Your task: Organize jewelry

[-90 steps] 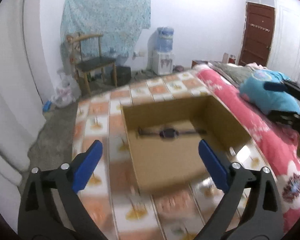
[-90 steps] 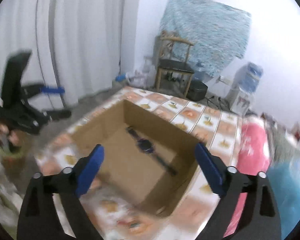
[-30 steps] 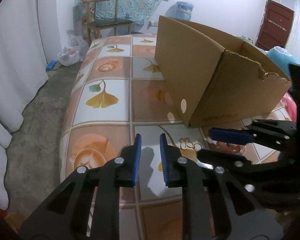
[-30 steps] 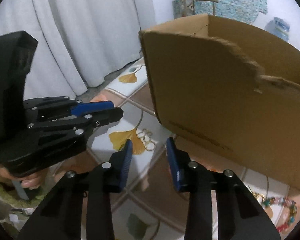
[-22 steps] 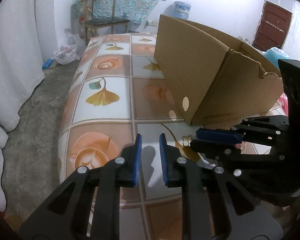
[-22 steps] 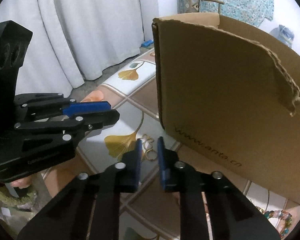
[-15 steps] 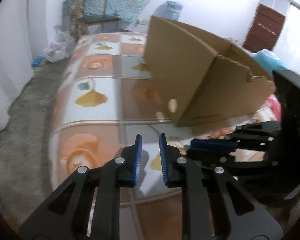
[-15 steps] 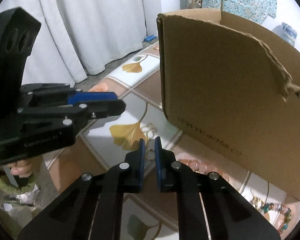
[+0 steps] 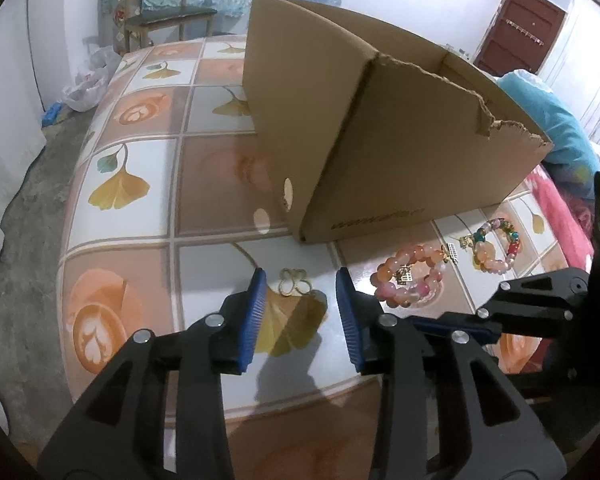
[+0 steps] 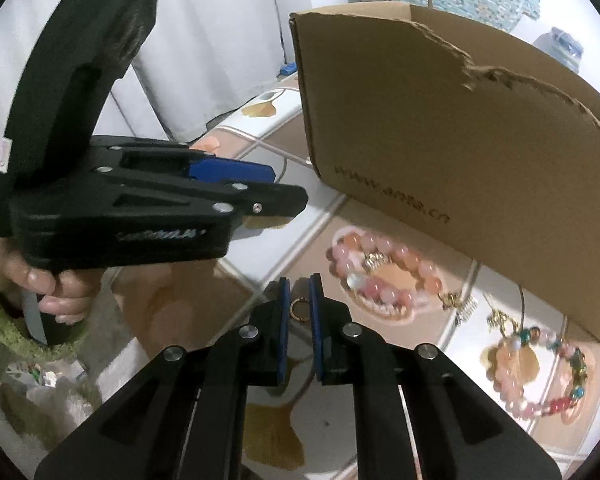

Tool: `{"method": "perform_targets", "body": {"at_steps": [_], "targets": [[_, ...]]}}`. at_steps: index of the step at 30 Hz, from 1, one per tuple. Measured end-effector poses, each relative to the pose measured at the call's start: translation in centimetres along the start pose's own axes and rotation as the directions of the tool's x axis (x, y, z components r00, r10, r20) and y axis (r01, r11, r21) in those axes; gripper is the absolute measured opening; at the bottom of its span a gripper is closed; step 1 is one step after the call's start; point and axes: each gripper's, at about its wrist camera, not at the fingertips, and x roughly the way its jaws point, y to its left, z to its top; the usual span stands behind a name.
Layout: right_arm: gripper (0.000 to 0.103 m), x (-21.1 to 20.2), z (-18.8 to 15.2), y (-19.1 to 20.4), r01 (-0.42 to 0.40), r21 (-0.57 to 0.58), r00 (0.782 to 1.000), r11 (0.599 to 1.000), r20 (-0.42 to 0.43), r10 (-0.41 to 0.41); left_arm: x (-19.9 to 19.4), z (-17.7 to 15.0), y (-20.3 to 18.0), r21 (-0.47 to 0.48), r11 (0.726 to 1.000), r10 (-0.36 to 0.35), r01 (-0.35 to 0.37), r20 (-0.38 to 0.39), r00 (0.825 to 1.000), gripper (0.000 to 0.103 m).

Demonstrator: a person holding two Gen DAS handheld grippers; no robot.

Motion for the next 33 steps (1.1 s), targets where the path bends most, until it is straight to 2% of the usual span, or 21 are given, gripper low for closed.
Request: {"method": "perform_targets", "body": {"at_steps": [4, 6, 8, 9, 14, 21, 28, 30, 32, 33], "targets": [[0.010, -0.7, -0.7, -0.6, -0.003, 0.016, 1.000, 1.000, 0.014, 0.003, 0.3, 0.1, -0.9, 0.026, 0.998, 0.051, -0.051, 0.002, 0.999, 0.031], [0.010, -1.2, -1.1, -1.1, -0.001, 0.026, 1.000, 1.000, 0.022, 0.000, 0.4, 0.1, -1.4, 0.047, 0.995, 0.089, -0.089, 0.001, 0.996, 0.018], [0.010, -2.0, -1.8, -1.8, 0.003, 0.035, 1.000, 0.999, 0.028, -0.004, 0.4, 0.1, -1.6, 0.059, 0.992, 0.111, -0.110, 0.003, 0.994, 0.012], [0.010, -2.1, -1.9, -2.0, 0.008, 0.042, 0.999, 0.999, 0.031, -0.009, 0.4, 0.0, -1.7, 0.065, 0.991, 0.114, -0.114, 0.001, 0.993, 0.005], [0.010, -3.5, -3.1, -3.5, 0.030, 0.072, 0.999, 0.997, 0.042, -0.033, -0.2, -1.1, -2.8, 0.100, 0.991, 0.094, -0.092, -0.011, 0.995, 0.002], [0.010, -4.8, -4.4, -4.7, 0.055, 0.100, 0.997, 0.994, 0.053, -0.060, -1.4, -3.5, -4.7, 0.138, 0.989, 0.061, -0.057, -0.026, 0.998, 0.002], [0.011, -5.4, -4.2, -4.9, 0.053, 0.086, 0.996, 0.995, 0.068, -0.059, -2.6, -4.4, -4.4, 0.061, 0.998, 0.035, -0.035, -0.003, 0.999, 0.004], [0.016, -5.8, -4.3, -4.9, 0.049, 0.092, 0.995, 0.995, 0.079, -0.057, -2.9, -4.2, -4.5, 0.034, 0.999, 0.015, -0.016, 0.007, 1.000, 0.013], [0.032, -6.6, -4.5, -5.1, 0.051, 0.105, 0.994, 0.993, 0.093, -0.061, -2.9, -4.1, -4.6, 0.019, 1.000, 0.018, -0.019, 0.003, 1.000, 0.022], [0.035, -6.8, -4.6, -5.1, 0.048, 0.114, 0.993, 0.992, 0.099, -0.059, -2.8, -4.1, -4.7, 0.013, 1.000, 0.018, -0.018, 0.001, 1.000, 0.024]]}}
